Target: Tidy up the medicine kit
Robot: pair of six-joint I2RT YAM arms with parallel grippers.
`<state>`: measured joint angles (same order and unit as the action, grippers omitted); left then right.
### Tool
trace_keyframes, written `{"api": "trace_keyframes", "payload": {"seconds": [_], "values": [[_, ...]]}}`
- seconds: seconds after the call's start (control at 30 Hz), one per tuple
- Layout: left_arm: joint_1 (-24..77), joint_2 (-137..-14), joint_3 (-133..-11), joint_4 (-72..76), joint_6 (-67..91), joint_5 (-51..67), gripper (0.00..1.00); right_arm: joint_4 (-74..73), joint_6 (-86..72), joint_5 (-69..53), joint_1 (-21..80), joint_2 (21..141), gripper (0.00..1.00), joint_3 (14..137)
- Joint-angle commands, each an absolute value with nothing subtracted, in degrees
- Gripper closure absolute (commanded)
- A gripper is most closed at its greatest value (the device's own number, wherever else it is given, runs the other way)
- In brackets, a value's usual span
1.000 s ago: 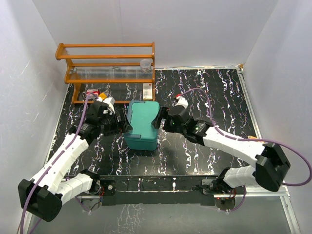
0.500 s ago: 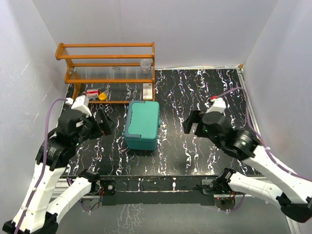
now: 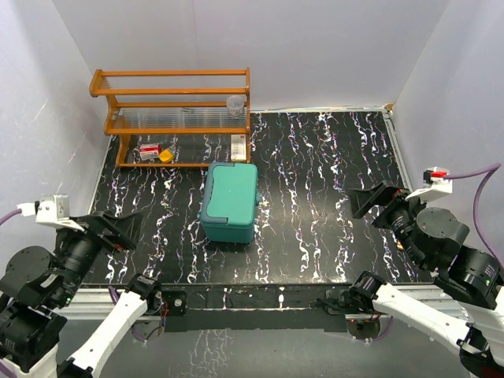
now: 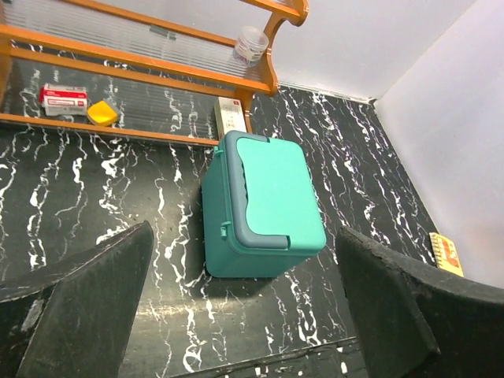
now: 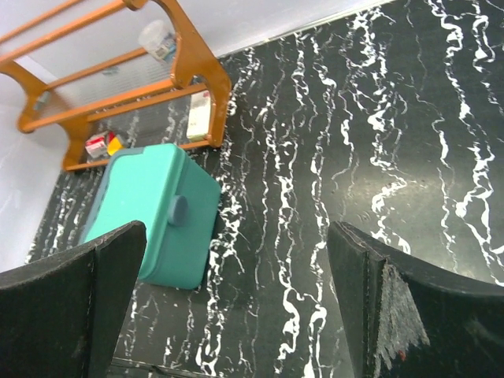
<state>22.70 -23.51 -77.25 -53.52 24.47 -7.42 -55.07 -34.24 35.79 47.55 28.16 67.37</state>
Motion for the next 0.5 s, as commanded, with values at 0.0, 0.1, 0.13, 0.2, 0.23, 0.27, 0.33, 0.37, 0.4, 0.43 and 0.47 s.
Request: {"api": "trace_keyframes", "payload": {"seconds": [0.0, 0.1, 0.13, 0.2, 0.23, 0.27, 0.33, 0.37, 0.4, 0.43, 0.47], "values": [[22.85, -24.35, -79.56, -55.80, 19.80, -8.49, 0.01, -57.61, -33.05, 38.67, 47.41, 27.99, 0.02, 69.74], [22.85, -24.65, -79.75, -56.03, 19.27, -8.23, 0.01, -58.04, -33.17, 39.16, 47.46, 27.46, 0.02, 70.34], [22.85, -24.76, -79.56, -56.07, 19.73, -8.60, 0.01, -58.22, -33.48, 39.25, 47.46, 27.22, 0.02, 70.39], [22.85, -24.78, -78.82, -55.80, 20.39, -8.22, 0.01, -58.29, -33.70, 39.16, 47.46, 26.77, 0.02, 70.34], [22.85, -24.74, -78.34, -55.36, 20.70, -7.83, 0.01, -58.27, -33.90, 39.16, 47.46, 26.45, 0.02, 70.17], [22.85, -24.58, -77.86, -54.86, 20.80, -7.43, 0.01, -58.28, -34.19, 39.15, 47.46, 26.23, 0.02, 69.95], [22.87, -24.31, -77.00, -54.07, 21.14, -7.08, 0.01, -58.11, -34.32, 38.97, 47.46, 25.98, 0.02, 69.43], [22.85, -24.22, -76.79, -53.83, 21.24, -7.06, 0.01, -58.04, -34.43, 38.94, 47.46, 25.86, 0.02, 69.25], [22.85, -24.18, -76.63, -53.65, 21.27, -6.96, 0.01, -58.01, -34.45, 38.96, 47.46, 25.79, 0.02, 69.11], [22.85, -24.10, -76.50, -53.48, 21.29, -7.00, 0.01, -58.01, -34.45, 38.94, 47.46, 25.73, 0.02, 69.02], [22.85, -24.08, -76.33, -53.38, 21.47, -7.19, 0.01, -58.01, -34.50, 38.92, 47.44, 25.77, 0.02, 69.00]]}}
